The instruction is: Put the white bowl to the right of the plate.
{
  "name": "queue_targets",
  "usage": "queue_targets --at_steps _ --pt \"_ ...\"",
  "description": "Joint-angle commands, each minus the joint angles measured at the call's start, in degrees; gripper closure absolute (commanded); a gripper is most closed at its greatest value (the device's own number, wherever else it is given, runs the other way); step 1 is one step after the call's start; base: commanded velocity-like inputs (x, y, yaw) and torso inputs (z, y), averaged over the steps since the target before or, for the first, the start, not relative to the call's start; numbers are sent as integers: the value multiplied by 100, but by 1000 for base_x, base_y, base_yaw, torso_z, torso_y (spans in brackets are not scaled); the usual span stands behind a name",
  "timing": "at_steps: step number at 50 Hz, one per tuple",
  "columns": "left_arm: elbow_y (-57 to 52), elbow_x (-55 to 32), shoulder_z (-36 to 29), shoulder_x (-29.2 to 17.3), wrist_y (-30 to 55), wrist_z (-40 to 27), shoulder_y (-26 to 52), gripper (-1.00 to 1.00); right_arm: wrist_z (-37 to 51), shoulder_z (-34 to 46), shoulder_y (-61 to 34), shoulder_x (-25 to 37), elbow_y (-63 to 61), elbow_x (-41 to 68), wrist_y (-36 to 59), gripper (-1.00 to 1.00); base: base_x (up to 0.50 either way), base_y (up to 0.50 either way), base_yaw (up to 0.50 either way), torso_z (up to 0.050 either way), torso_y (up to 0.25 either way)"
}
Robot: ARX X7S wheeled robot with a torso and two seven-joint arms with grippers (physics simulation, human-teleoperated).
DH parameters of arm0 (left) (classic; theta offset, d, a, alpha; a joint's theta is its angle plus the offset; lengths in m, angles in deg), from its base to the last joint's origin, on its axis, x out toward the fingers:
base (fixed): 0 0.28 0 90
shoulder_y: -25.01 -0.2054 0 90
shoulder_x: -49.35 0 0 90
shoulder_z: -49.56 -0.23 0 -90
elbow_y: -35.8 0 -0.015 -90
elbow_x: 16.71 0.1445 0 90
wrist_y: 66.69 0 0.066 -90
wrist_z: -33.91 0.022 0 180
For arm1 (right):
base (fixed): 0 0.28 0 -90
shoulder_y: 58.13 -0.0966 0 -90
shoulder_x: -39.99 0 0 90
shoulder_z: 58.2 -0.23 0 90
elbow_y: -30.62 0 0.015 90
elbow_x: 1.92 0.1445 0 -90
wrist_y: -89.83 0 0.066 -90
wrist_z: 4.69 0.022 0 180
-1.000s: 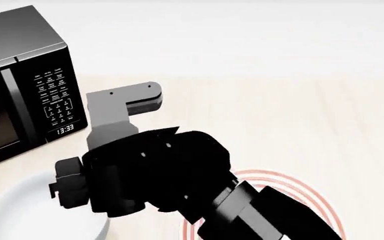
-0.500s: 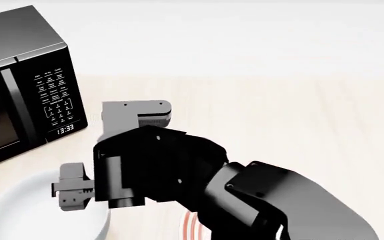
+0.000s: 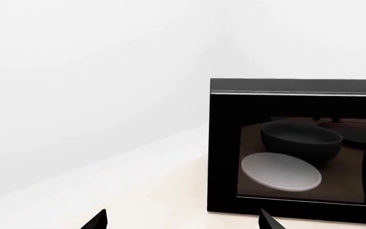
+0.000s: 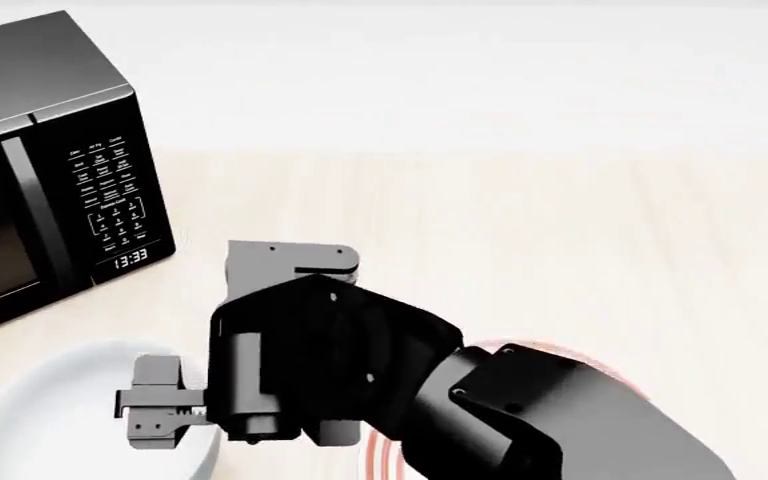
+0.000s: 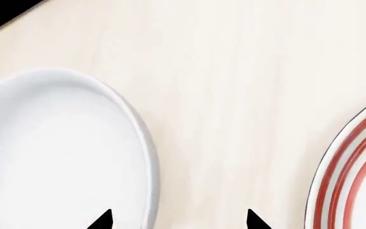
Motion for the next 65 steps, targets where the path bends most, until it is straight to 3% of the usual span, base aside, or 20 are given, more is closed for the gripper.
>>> queue_targets --at_steps 1,65 --pt "-23 -23 -11 -21 -19 -16 -24 -100 -57 37 202 0 55 -3 -7 -100 0 0 0 0 0" --pt "-79 -138 -68 -108 -149 -88 -146 -100 -1638 26 649 -1 139 -556 26 -100 0 0 0 0 0"
